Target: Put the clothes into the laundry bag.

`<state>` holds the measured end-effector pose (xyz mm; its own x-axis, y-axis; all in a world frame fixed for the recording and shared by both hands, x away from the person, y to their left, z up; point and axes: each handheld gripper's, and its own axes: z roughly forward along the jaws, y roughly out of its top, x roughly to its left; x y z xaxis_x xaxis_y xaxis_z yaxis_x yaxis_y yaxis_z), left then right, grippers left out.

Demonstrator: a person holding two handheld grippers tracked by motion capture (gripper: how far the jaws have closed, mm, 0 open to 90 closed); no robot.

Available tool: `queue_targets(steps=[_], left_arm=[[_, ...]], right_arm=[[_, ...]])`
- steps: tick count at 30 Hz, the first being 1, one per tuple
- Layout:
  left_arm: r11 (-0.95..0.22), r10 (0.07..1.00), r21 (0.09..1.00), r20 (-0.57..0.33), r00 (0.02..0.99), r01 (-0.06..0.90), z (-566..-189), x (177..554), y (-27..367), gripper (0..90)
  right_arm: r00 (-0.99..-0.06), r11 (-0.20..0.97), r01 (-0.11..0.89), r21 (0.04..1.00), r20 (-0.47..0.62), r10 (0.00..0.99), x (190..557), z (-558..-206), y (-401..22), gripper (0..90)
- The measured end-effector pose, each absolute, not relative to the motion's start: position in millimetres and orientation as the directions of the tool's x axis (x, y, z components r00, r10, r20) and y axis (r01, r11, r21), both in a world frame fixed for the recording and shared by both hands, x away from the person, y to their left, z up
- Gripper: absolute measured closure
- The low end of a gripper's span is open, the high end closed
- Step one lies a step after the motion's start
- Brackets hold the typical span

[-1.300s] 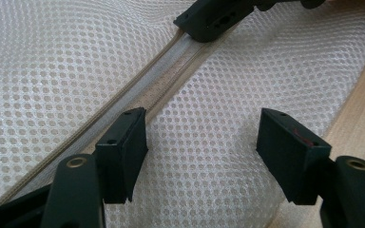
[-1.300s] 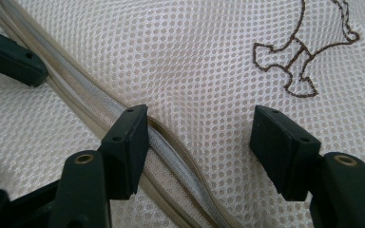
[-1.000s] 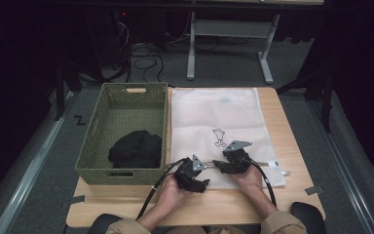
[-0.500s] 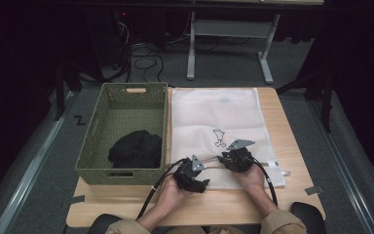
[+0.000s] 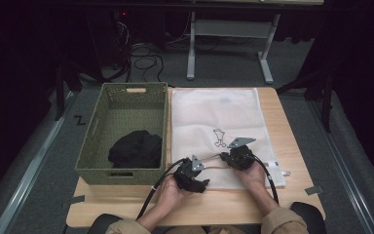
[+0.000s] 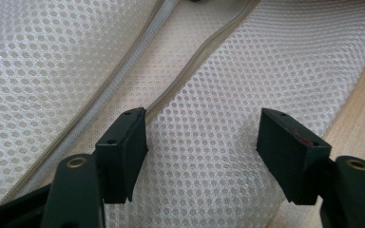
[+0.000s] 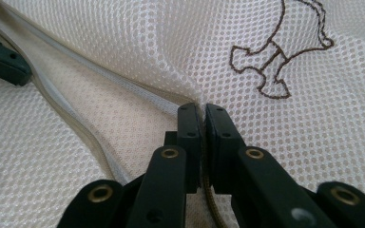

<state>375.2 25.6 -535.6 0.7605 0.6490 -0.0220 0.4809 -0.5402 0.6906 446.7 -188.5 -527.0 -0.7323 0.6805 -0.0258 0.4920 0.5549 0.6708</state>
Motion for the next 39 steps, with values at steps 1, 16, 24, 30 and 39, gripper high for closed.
queue_targets(steps=[1, 16, 24, 30, 39], left_arm=[[-0.540, 0.650, 0.690, -0.022, 0.760, 0.482, -536, 375, 26, 34.4], [-0.536, 0.649, 0.696, -0.023, 0.761, 0.479, -536, 374, 26, 34.4], [-0.536, 0.648, 0.696, -0.022, 0.761, 0.477, -536, 374, 27, 34.5], [-0.539, 0.647, 0.694, -0.022, 0.762, 0.478, -536, 375, 26, 34.5], [-0.540, 0.647, 0.693, -0.021, 0.762, 0.477, -536, 375, 26, 34.5]], right_arm=[[-0.735, 0.552, 0.490, 0.675, -0.020, 0.678, 447, -527, -189, 86.6], [-0.743, 0.521, 0.468, 0.714, -0.001, 0.669, 443, -513, -193, 87.0], [-0.751, 0.501, 0.444, 0.743, 0.004, 0.660, 435, -501, -199, 87.3], [-0.752, 0.510, 0.393, 0.765, -0.052, 0.657, 428, -492, -200, 87.7], [-0.756, 0.503, 0.375, 0.778, -0.058, 0.652, 424, -482, -202, 87.7]])
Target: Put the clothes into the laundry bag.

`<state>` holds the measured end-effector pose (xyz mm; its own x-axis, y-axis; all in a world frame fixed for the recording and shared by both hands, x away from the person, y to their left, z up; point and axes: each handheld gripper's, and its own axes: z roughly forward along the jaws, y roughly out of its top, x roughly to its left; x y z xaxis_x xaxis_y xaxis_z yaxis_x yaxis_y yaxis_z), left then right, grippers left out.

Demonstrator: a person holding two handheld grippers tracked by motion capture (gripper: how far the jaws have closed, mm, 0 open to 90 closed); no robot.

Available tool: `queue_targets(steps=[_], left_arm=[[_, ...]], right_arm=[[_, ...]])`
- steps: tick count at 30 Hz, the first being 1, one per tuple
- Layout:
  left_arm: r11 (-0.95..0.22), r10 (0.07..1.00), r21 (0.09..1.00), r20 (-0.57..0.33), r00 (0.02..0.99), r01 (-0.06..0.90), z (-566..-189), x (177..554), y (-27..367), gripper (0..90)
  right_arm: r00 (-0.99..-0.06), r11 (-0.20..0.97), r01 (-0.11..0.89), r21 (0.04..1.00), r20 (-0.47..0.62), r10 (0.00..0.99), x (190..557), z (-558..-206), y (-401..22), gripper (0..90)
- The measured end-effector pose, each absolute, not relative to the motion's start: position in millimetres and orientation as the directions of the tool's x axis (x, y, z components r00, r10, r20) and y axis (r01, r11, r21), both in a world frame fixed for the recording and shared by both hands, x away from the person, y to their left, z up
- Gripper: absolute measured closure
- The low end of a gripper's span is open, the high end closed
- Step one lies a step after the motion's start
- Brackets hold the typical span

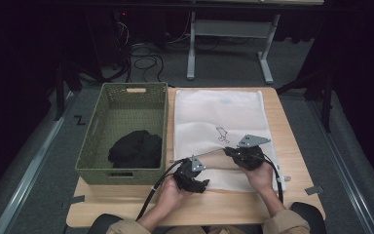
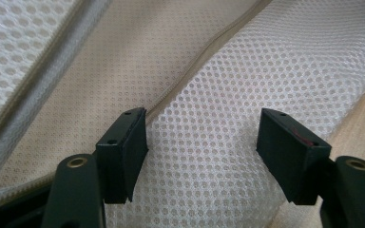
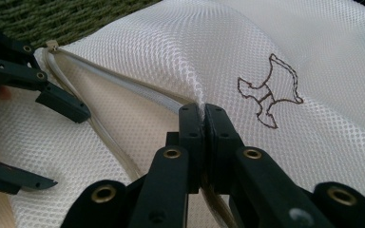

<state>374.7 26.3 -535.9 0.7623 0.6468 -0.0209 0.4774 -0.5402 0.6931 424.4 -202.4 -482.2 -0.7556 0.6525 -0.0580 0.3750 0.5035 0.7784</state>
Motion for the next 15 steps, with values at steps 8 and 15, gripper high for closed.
queue_targets(steps=[8, 15], left_arm=[[-0.538, 0.649, 0.695, -0.019, 0.761, 0.477, -536, 374, 26, 34.5], [-0.537, 0.649, 0.697, -0.019, 0.761, 0.476, -536, 374, 26, 34.5]], right_arm=[[-0.756, 0.491, 0.356, 0.795, -0.063, 0.651, 425, -471, -205, 87.7], [-0.754, 0.472, 0.345, 0.811, -0.060, 0.654, 424, -460, -205, 87.8]])
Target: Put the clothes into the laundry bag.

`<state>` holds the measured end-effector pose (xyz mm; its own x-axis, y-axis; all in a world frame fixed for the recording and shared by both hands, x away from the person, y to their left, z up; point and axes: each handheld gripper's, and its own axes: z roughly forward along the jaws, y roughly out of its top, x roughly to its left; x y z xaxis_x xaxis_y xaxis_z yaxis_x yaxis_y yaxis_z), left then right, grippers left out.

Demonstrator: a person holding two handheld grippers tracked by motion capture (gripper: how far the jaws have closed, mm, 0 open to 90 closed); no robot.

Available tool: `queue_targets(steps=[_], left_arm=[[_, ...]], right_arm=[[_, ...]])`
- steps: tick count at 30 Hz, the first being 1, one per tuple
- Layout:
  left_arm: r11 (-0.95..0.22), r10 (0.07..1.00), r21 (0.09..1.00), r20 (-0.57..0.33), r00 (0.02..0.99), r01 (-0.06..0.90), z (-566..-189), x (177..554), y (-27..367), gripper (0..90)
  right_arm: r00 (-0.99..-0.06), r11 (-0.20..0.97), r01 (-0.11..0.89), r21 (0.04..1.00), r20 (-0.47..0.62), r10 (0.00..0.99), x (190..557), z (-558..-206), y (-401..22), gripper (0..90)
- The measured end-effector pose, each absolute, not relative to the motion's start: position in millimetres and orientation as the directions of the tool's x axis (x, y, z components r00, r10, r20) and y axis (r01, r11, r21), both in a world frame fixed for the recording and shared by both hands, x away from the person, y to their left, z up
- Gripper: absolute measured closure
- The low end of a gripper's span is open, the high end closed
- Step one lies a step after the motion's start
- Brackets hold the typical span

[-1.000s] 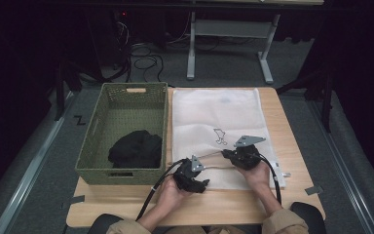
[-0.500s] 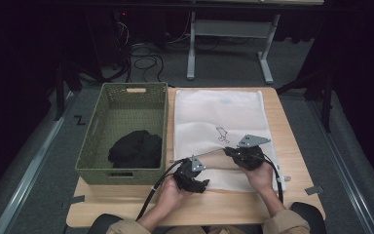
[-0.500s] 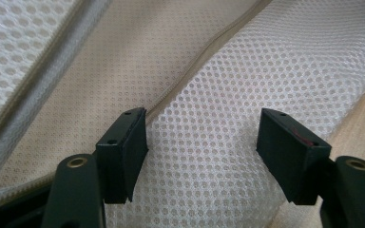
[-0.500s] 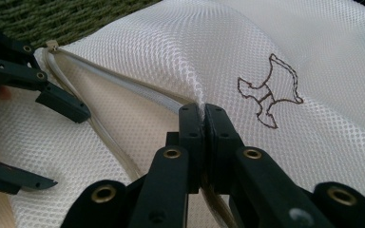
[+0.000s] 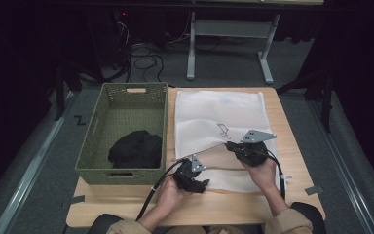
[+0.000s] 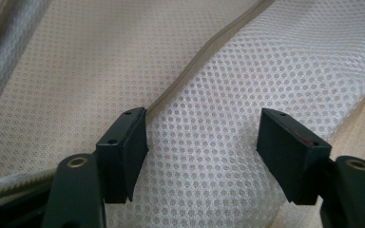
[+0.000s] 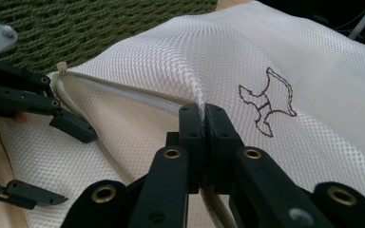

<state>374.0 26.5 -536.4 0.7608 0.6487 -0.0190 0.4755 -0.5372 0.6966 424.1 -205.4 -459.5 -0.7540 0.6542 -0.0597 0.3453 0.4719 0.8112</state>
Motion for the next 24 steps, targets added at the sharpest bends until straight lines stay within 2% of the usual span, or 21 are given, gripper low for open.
queue_targets(steps=[16, 24], left_arm=[[-0.533, 0.648, 0.703, -0.018, 0.762, 0.470, -537, 369, 31, 34.6], [-0.550, 0.639, 0.688, -0.019, 0.769, 0.474, -536, 370, 30, 34.6]], right_arm=[[-0.765, 0.506, 0.385, 0.772, -0.041, 0.643, 440, -427, -193, 88.1], [-0.771, 0.498, 0.386, 0.776, -0.025, 0.636, 448, -426, -190, 88.1]])
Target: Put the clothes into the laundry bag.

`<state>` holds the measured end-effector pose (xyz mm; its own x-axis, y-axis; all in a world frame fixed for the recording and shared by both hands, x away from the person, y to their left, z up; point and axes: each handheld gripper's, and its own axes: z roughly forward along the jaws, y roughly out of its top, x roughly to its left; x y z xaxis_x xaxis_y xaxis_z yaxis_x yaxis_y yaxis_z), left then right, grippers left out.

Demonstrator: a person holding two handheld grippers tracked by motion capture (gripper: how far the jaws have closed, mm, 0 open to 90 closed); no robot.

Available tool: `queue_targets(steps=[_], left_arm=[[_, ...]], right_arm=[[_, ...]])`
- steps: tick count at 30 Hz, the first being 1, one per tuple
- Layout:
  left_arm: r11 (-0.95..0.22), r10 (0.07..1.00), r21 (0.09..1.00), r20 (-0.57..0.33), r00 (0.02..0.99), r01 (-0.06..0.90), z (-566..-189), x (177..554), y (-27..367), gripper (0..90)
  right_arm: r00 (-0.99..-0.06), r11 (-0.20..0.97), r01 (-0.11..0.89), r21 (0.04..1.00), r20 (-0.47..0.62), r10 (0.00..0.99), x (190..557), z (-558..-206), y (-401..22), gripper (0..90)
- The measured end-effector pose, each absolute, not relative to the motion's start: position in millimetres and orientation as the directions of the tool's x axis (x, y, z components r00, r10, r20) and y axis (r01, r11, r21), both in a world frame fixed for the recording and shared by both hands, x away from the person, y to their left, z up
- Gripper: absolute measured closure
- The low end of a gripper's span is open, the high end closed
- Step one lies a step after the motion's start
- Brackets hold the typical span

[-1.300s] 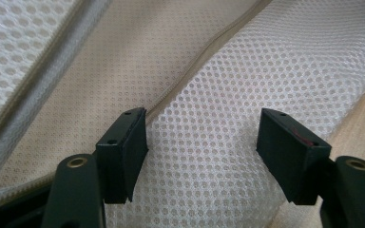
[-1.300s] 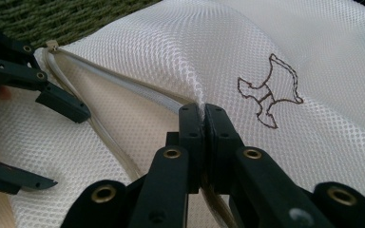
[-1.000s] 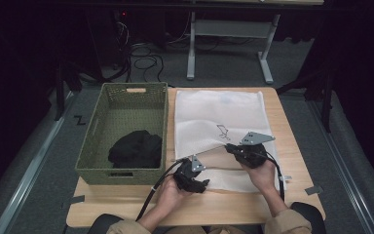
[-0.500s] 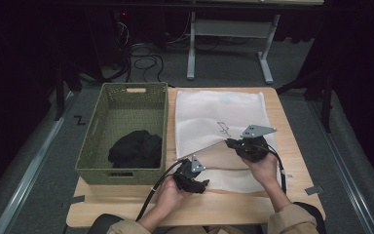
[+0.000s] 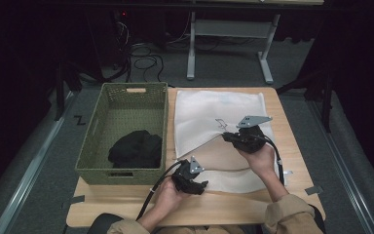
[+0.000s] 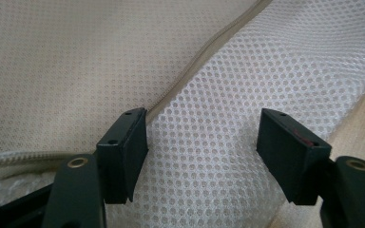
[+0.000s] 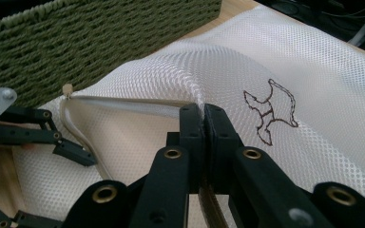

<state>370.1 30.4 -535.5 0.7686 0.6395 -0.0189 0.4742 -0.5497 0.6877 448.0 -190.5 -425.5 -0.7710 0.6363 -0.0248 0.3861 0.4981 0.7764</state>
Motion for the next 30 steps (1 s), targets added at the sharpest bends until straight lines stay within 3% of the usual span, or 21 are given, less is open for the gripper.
queue_targets(steps=[16, 30], left_arm=[[-0.535, 0.653, 0.698, -0.016, 0.757, 0.476, -537, 368, 30, 34.8], [-0.539, 0.653, 0.694, -0.015, 0.757, 0.478, -536, 368, 31, 35.2]], right_arm=[[-0.804, 0.406, 0.370, 0.836, 0.069, 0.590, 447, -425, -201, 88.0], [-0.813, 0.421, 0.328, 0.846, 0.027, 0.581, 450, -415, -199, 88.0]])
